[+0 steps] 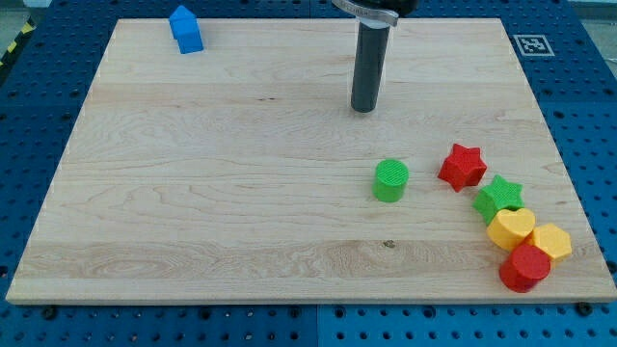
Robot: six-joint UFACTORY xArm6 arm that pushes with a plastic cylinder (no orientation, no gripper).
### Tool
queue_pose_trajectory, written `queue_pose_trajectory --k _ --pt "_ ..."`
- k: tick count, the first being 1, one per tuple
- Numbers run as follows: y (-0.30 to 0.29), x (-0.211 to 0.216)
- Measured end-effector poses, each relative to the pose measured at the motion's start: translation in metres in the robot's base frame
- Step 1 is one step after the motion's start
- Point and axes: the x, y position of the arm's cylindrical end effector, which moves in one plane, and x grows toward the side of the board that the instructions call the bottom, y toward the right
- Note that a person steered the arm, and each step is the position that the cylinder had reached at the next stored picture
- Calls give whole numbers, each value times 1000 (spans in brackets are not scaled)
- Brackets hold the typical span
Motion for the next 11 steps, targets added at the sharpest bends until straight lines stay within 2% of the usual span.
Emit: queue_pose_trajectory --k 5,6,7,8,9,10,11 --pt "0 7" --pt "46 7" --pt "128 20" --pt "203 55" --pt "253 119" --pt "264 174" --pt "263 174"
